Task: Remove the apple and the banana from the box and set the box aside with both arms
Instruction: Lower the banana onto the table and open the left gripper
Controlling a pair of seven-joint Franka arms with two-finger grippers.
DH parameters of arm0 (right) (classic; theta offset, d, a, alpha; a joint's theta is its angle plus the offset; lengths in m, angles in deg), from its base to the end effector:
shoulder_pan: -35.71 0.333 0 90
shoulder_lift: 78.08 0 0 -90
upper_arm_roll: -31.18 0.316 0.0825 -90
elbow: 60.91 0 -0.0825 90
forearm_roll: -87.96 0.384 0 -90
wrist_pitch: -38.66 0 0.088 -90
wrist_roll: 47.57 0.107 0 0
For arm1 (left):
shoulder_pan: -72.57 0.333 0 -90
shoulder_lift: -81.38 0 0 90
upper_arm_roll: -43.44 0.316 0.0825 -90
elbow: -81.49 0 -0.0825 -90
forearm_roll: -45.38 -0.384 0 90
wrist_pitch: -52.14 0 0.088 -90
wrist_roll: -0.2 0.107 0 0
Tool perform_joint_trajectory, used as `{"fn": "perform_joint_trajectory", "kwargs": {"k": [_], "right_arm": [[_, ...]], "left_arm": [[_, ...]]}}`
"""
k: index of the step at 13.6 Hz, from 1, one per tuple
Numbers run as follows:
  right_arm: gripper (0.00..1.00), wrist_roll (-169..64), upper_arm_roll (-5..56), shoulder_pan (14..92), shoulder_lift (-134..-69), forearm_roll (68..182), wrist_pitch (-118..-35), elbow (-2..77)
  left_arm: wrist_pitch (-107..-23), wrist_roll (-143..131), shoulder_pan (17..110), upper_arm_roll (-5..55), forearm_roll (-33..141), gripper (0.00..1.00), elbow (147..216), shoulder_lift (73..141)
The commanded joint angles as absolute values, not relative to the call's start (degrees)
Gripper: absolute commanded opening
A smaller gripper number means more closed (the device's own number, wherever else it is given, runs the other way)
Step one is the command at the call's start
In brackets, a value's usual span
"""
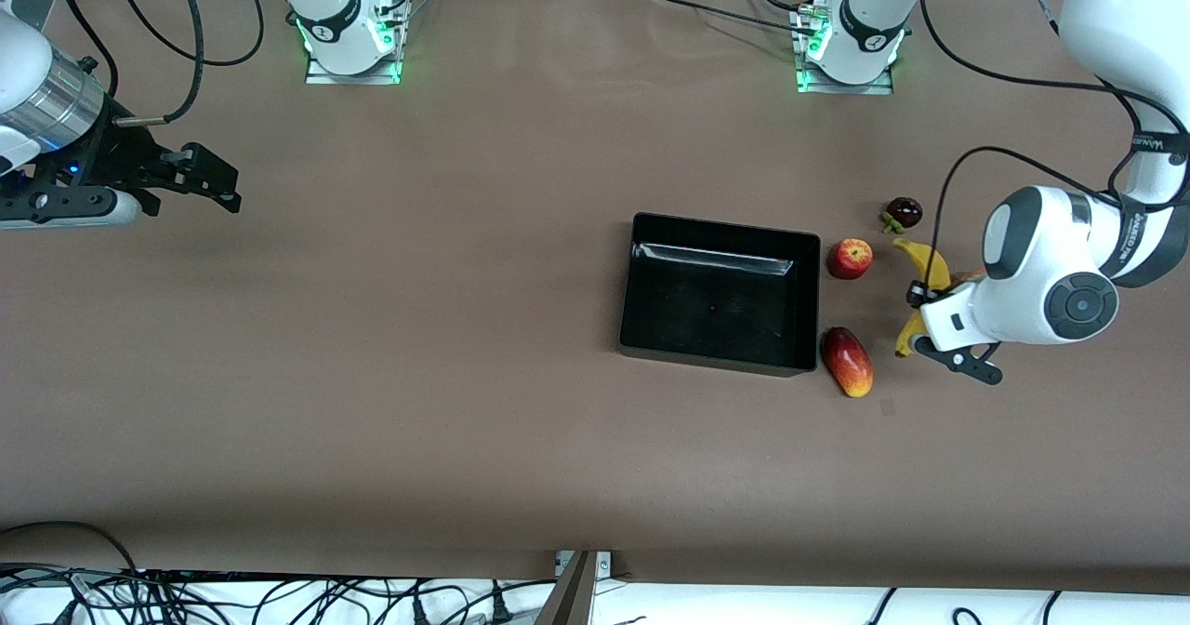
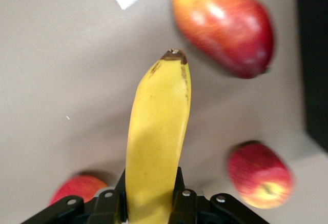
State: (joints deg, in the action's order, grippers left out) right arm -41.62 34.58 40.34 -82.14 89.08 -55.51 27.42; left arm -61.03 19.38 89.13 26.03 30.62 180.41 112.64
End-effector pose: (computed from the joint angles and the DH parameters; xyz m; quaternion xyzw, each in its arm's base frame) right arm 0.5772 0.0822 0.6047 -0.9997 -0.0175 -0.0140 0.0137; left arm 0.6365 0.0223 0.2606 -0.9644 0.2272 0.1348 0.0091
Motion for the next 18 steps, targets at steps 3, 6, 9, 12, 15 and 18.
{"fn": "perform_joint_trajectory", "kwargs": {"k": [3, 6, 9, 12, 15, 18], "right_arm": [[1.0, -42.21, 34.69, 40.1, -82.83, 88.75, -55.47, 26.54], [1.0, -42.12, 34.69, 40.1, -82.83, 88.84, -55.38, 26.54], [1.0, -41.86, 34.78, 40.45, -82.92, 88.93, -55.99, 26.54], [1.0, -41.6, 35.04, 40.71, -83.27, 89.19, -56.96, 26.45], [1.0, -42.12, 35.13, 41.51, -85.54, 89.28, -57.05, 26.45], [1.0, -42.65, 35.13, 41.51, -86.17, 92.78, -56.96, 26.37]], "left_arm": [[-73.7, 28.4, 88.92, 29.64, 29.12, 0.0, 184.75, 116.26], [-74.25, 27.71, 88.75, 29.65, 29.2, 0.1, 184.76, 118.11], [-73.99, 27.62, 88.57, 29.65, 29.91, 1.0, 184.76, 117.94], [-72.93, 27.53, 88.22, 29.3, 30.08, 1.0, 184.58, 114.18], [-65.74, 27.36, 87.0, 28.85, 35.32, 1.0, 183.79, 108.38], [-60.12, 27.09, 85.33, 28.85, 40.8, 1.0, 183.79, 102.14]]}}
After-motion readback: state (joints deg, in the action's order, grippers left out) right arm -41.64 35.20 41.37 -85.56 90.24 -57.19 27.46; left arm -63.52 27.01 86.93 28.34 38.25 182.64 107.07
